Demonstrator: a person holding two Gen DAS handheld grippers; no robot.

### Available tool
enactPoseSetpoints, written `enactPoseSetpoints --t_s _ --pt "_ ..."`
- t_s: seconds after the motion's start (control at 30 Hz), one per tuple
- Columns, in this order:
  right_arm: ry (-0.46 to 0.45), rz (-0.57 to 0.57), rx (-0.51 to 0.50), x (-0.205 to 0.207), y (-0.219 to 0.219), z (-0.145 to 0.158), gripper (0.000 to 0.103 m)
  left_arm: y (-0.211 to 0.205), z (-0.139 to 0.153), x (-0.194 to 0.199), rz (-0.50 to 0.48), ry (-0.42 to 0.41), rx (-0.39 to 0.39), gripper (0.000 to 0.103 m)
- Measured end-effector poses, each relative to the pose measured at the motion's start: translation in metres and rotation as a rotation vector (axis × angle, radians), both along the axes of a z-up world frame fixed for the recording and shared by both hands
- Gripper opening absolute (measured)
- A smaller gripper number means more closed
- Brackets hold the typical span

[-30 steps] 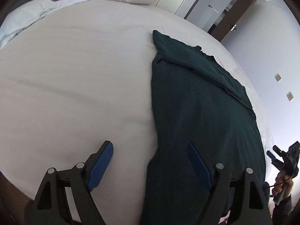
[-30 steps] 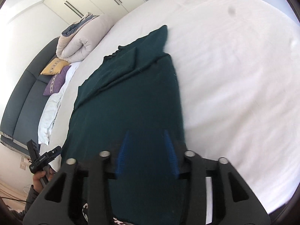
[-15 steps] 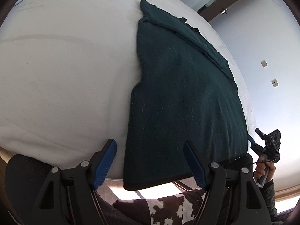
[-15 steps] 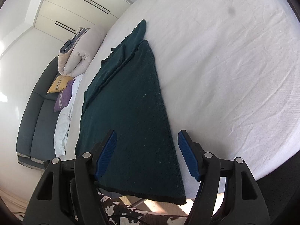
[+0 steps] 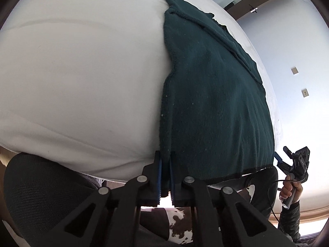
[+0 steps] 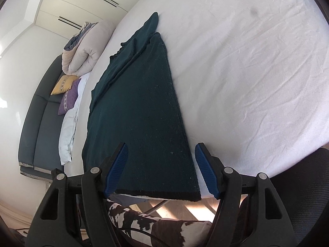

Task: Fold small clothes
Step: 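Grasp the sweater hem with both grippers, then lift the hem with both grippers and fold it toward the collar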

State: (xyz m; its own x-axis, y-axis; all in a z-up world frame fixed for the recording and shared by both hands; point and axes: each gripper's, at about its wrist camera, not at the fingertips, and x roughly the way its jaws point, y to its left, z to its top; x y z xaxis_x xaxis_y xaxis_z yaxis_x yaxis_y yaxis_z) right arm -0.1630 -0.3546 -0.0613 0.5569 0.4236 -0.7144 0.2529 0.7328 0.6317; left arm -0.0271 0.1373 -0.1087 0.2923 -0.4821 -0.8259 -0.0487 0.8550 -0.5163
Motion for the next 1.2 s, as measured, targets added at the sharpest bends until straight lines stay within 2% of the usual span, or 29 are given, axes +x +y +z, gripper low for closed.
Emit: enactPoseSetpoints --t_s 0.27,0.57,0.6,0.67,0.73,0.8,0.83,0.93,1.07,1.2 --pt "0.098 0.041 -0.06 -0.006 -0.008 -0.001 0.067 -0.001 0.002 0.004 0.026 -0.013 -0.029 0.005" --pt "0.16 0.062 -0.014 -0.002 -0.01 -0.021 0.065 -0.002 0.004 0.002 0.017 -0.028 -0.038 0.005" --pt "0.16 0.065 -0.012 -0.002 -0.01 -0.022 0.063 -0.002 0.003 0.002 0.016 -0.03 -0.038 0.005" --pt "0.164 0.068 -0.002 -0.001 -0.011 -0.023 0.052 0.0 0.004 -0.001 0.014 -0.033 -0.041 0.005" --pt "0.176 0.077 0.017 -0.005 -0.01 -0.026 0.029 -0.001 0.005 -0.001 0.01 -0.036 -0.043 0.005" --pt "0.181 0.084 0.031 -0.007 -0.009 -0.029 0.024 -0.001 0.006 -0.002 0.006 -0.039 -0.045 0.005" --pt "0.181 0.089 0.034 -0.008 -0.009 -0.03 0.016 -0.001 0.006 -0.002 0.004 -0.041 -0.047 0.005" --pt "0.167 0.101 0.049 -0.008 -0.006 -0.029 0.009 -0.001 0.01 -0.003 0.0 -0.048 -0.068 0.005" --pt "0.116 0.132 0.064 -0.001 0.004 -0.012 0.007 0.001 0.022 -0.002 -0.001 -0.077 -0.137 0.005" --pt "0.024 0.118 0.151 0.013 0.003 0.009 0.007 0.005 0.044 0.006 0.016 -0.141 -0.254 0.005"
